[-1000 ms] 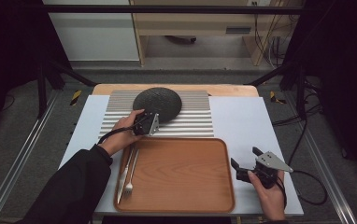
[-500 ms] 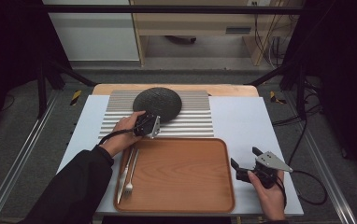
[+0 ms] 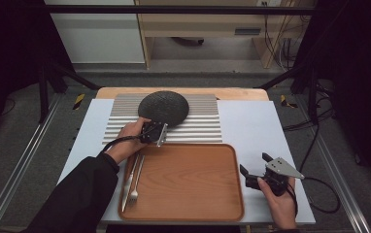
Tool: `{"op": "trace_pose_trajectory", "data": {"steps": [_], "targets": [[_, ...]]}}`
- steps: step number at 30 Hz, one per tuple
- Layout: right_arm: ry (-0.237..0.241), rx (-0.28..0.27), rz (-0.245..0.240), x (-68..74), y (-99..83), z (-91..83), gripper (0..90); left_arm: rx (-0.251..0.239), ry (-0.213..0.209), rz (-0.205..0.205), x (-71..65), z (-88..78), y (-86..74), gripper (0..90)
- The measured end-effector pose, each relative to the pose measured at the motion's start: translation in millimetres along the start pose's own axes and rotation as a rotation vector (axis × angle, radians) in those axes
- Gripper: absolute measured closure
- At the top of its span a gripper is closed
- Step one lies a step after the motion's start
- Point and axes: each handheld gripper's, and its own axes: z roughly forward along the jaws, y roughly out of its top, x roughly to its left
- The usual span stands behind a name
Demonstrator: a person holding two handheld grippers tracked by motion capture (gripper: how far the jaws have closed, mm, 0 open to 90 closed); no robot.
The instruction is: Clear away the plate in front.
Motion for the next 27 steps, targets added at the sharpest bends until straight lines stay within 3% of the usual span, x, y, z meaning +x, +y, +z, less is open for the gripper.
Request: {"op": "trace_pose_trajectory", "data": {"steps": [4, 7, 16, 18, 24, 27], "targets": [[-0.001, -0.001, 0.0, -0.5, -0.1, -0.2, 6.0, -0.007, 0.002, -0.013, 0.4, -0.9, -0.5, 76.9], [0.0, -0.001, -0.001, -0.4, -0.1, -0.1, 6.0, -0.009, 0.017, 0.004, -0.9, -1.6, 0.4, 78.2], [-0.002, -0.004, 0.001, -1.3, -0.2, -0.4, 6.1, -0.041, 0.117, -0.038, 8.3, -9.6, 7.6, 85.6], [-0.001, -0.004, 0.003, -1.4, -0.1, -0.7, 6.0, -0.04, 0.12, -0.043, 10.6, -10.2, 9.0, 86.7], [0.007, -0.004, -0.002, -0.7, 0.0, -0.3, 6.0, -0.013, 0.137, 0.017, 4.5, -7.7, 14.5, 87.0], [0.009, -0.005, 0.001, -1.0, 0.0, -0.7, 6.0, -0.011, 0.145, 0.025, 5.3, -9.0, 15.4, 86.6]]}}
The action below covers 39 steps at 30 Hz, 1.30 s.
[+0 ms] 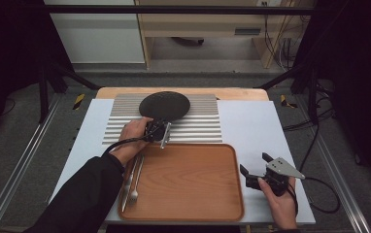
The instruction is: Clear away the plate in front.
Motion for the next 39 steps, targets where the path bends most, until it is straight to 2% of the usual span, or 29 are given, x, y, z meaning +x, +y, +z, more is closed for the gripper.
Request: {"op": "trace_pose_trajectory", "data": {"steps": [3, 6, 12, 17, 20, 24, 26, 35, 39], "targets": [[0.001, -0.009, 0.005, 0.4, 0.8, -0.6, 6.1, -0.01, 0.0, -0.011, 2.6, -3.0, -0.3, 86.2], [0.003, -0.007, 0.003, 1.3, 1.1, -0.5, 6.0, 0.002, 0.005, 0.003, 4.4, -8.3, 0.7, 85.6], [0.005, -0.012, 0.003, 1.4, 1.6, -1.9, 6.0, -0.001, 0.025, -0.003, 6.1, -18.3, 4.3, 85.9], [0.001, -0.014, 0.009, -0.3, 1.2, -2.7, 6.0, -0.03, 0.048, -0.013, 5.4, -33.7, 7.2, 85.8], [0.001, -0.018, 0.012, -0.6, 1.7, -2.7, 6.0, -0.041, 0.062, 0.003, 1.7, -44.9, 11.0, 85.9], [0.005, -0.016, 0.009, 0.4, 1.8, -2.6, 6.0, -0.059, 0.066, -0.009, -1.7, -58.8, 15.5, 85.6], [0.003, -0.021, 0.013, 0.1, 1.9, -2.7, 6.0, -0.06, 0.076, 0.001, -4.5, -65.3, 18.4, 85.6], [0.003, -0.027, 0.022, -1.1, 2.1, -4.0, 6.0, -0.103, 0.097, -0.006, -16.2, -95.1, 27.7, 85.7], [0.005, -0.025, 0.022, -0.8, 1.9, -3.8, 6.0, -0.1, 0.097, 0.005, -22.7, -107.7, 33.5, 85.7]]}}
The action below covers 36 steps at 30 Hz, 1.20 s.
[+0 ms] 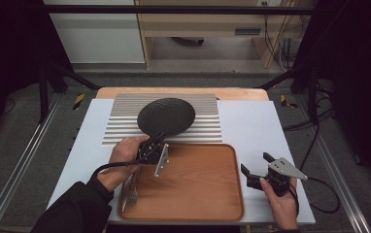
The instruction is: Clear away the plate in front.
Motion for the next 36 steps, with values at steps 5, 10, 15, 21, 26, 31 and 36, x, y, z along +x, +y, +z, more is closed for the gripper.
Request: {"op": "trace_pose_trajectory", "data": {"steps": [5, 10, 15, 21, 26, 31, 36], "targets": [[0.0, 0.001, 0.0, 0.1, 0.0, 0.0, 6.0, -0.014, -0.003, 0.002, -7.8, -12.6, 3.8, 85.8], [0.0, 0.001, -0.003, 0.5, -0.1, 0.3, 6.0, -0.023, 0.005, 0.005, -18.0, -24.1, 8.4, 85.8], [0.0, 0.001, -0.004, 0.9, 0.4, 0.2, 6.3, -0.035, 0.003, -0.013, -26.5, -36.5, 13.8, 85.7], [0.003, 0.004, -0.007, 2.0, 0.5, 0.5, 6.3, -0.037, -0.001, -0.004, -34.7, -47.2, 16.3, 85.8], [0.003, 0.005, -0.008, 2.0, 0.3, 0.3, 6.8, -0.05, 0.004, -0.007, -39.7, -56.7, 18.7, 85.8], [0.002, 0.005, -0.009, 2.3, 0.3, 0.4, 6.7, -0.057, 0.007, -0.003, -45.0, -65.5, 23.0, 85.7], [0.003, 0.003, -0.006, 2.2, 0.3, 0.1, 6.7, -0.069, -0.001, 0.006, -52.7, -71.8, 27.6, 85.8]]}}
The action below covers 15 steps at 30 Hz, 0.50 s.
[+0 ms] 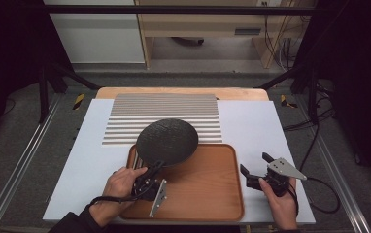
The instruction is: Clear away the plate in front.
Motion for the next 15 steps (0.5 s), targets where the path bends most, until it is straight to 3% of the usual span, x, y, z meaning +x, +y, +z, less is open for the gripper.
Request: {"op": "trace_pose_trajectory", "data": {"steps": [15], "targets": [[-0.004, -0.001, -0.004, 0.0, 0.2, -0.7, 6.7, -0.036, -0.032, 0.04, -23.2, -19.6, 18.5, 85.7]]}}
